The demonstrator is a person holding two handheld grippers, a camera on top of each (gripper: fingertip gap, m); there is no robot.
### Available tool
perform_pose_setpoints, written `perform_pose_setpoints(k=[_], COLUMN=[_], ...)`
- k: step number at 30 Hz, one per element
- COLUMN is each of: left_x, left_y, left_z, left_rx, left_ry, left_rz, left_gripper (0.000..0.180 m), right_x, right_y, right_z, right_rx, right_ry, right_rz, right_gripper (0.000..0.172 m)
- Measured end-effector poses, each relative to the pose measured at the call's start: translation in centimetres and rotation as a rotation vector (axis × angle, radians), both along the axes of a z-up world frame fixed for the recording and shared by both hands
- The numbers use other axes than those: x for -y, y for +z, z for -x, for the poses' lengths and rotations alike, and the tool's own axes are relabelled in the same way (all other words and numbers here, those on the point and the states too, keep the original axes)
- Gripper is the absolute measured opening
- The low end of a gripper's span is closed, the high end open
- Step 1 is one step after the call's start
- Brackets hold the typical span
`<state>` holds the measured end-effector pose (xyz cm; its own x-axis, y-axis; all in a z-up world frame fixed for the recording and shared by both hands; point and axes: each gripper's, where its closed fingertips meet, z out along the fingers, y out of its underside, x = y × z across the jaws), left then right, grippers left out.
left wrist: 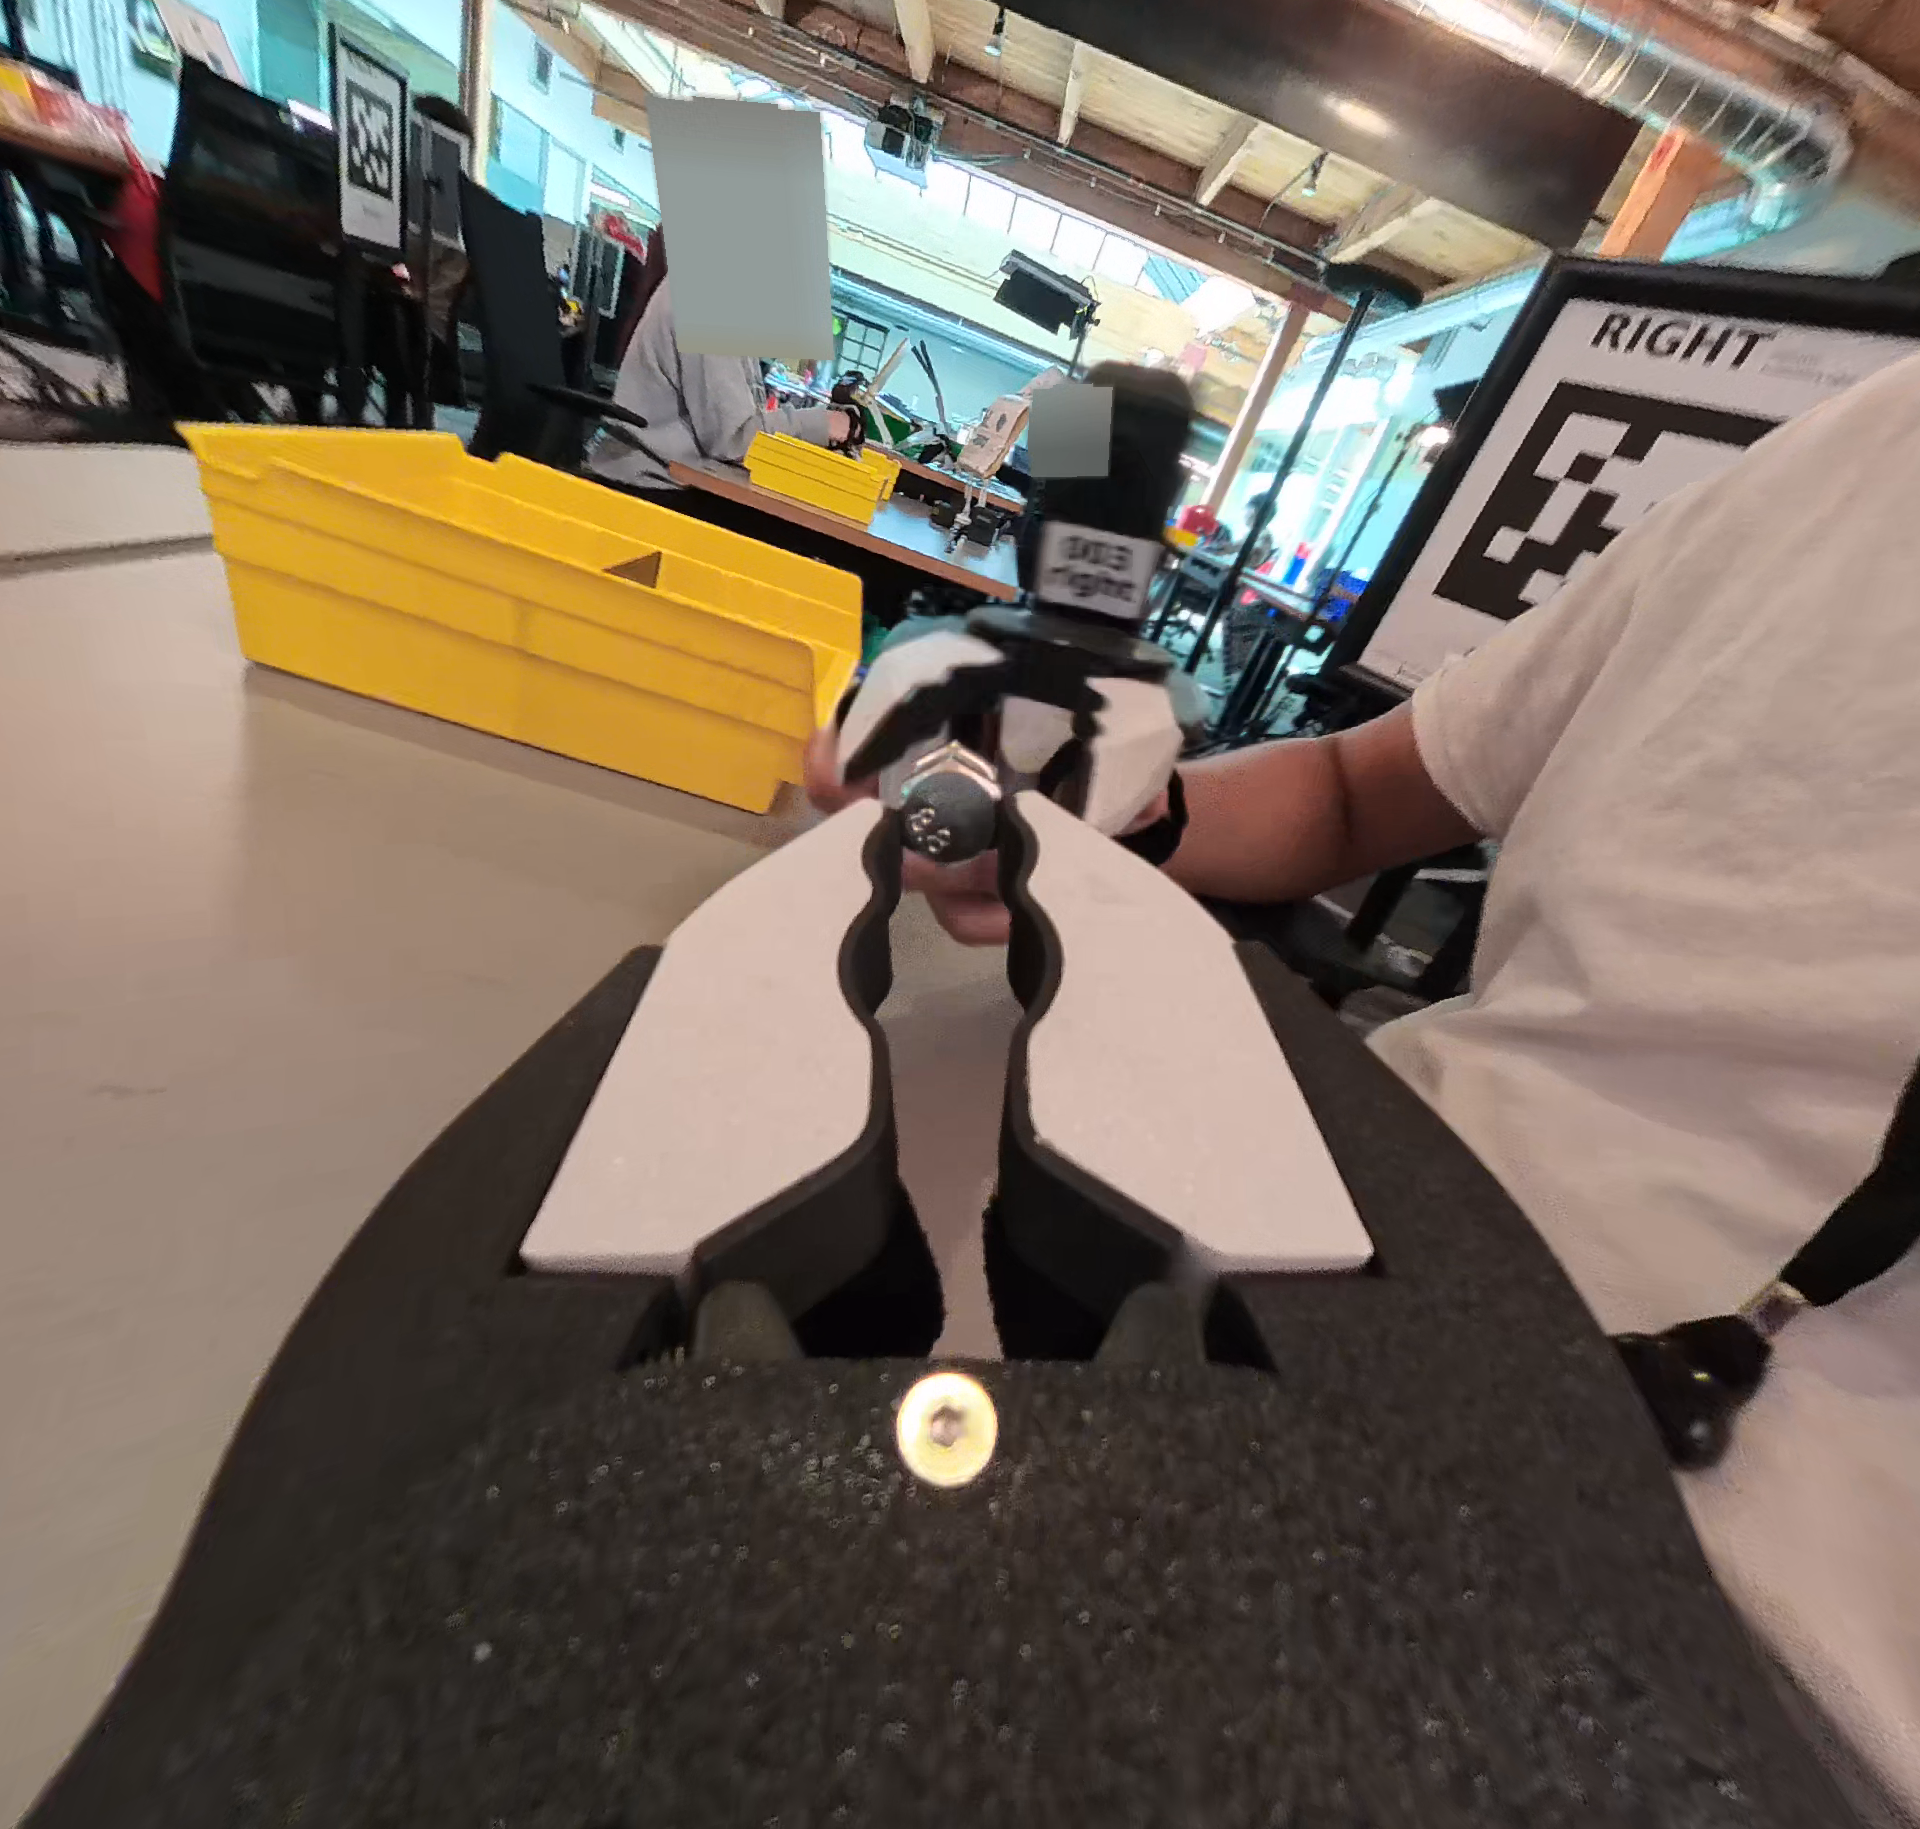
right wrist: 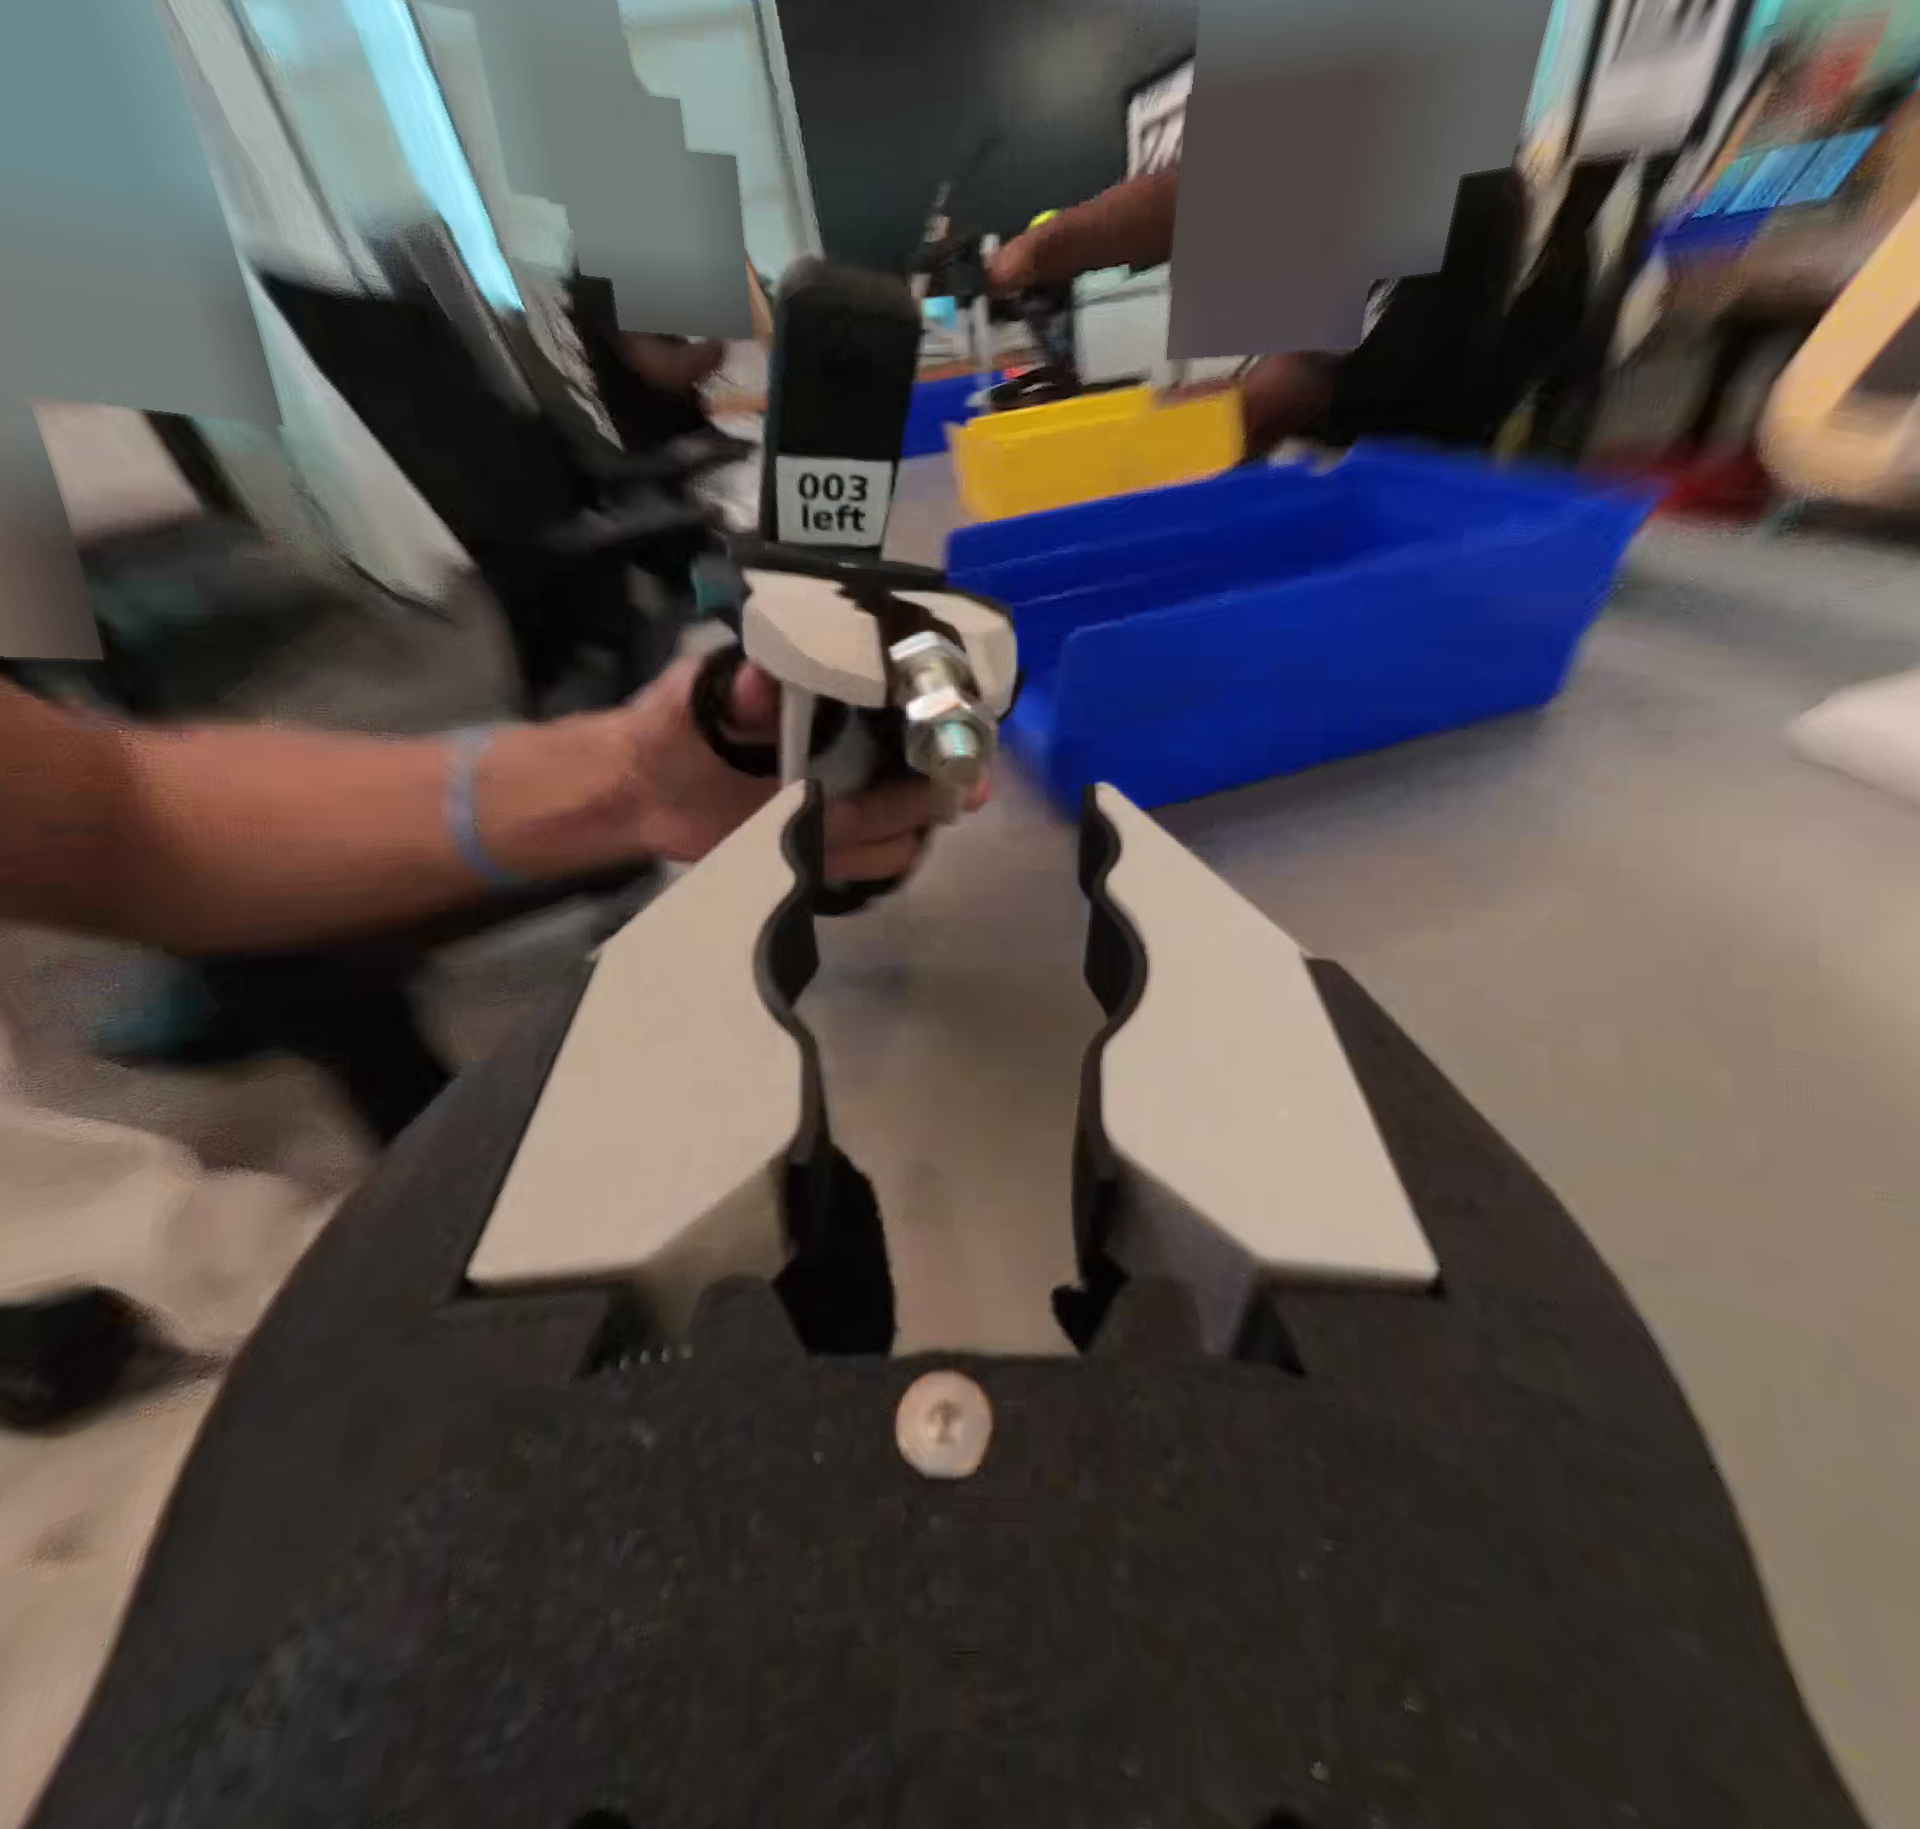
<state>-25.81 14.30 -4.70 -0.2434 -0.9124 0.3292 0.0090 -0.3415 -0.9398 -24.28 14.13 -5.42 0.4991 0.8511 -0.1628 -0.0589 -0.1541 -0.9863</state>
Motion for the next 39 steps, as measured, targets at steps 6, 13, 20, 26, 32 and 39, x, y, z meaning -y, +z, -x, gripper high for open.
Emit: perform_pose_setpoints(k=[6,13,20,26,32,39], left_x=[0.4,0.3,0.5,1.3,1.2,0.8], left_y=[0.4,-0.3,-0.5,0.0,-0.8,-0.7], left_z=[0.0,-0.1,-0.3,-0.3,-0.4,-0.2], left_rx=[0.04,0.0,-0.01,0.006,-0.069,-0.073], left_ry=[0.039,0.042,0.034,-0.058,-0.119,-0.128], left_rz=[-0.141,-0.181,-0.18,-0.044,0.125,0.206], left_gripper=[0.017,0.017,0.017,0.017,0.017,0.017], right_x=[0.4,0.1,0.0,1.0,0.9,0.7], right_y=[1.0,0.8,0.4,1.0,-0.1,0.0], right_z=[0.6,0.9,0.7,0.8,0.6,0.8], right_rx=[-0.593,-0.633,-0.533,0.055,0.733,1.006], right_ry=[0.366,0.369,0.322,0.081,-0.193,-0.397], right_rz=[0.625,0.675,0.587,-0.163,-0.953,-1.402], right_gripper=[0.041,0.026,0.016,0.017,0.017,0.017])
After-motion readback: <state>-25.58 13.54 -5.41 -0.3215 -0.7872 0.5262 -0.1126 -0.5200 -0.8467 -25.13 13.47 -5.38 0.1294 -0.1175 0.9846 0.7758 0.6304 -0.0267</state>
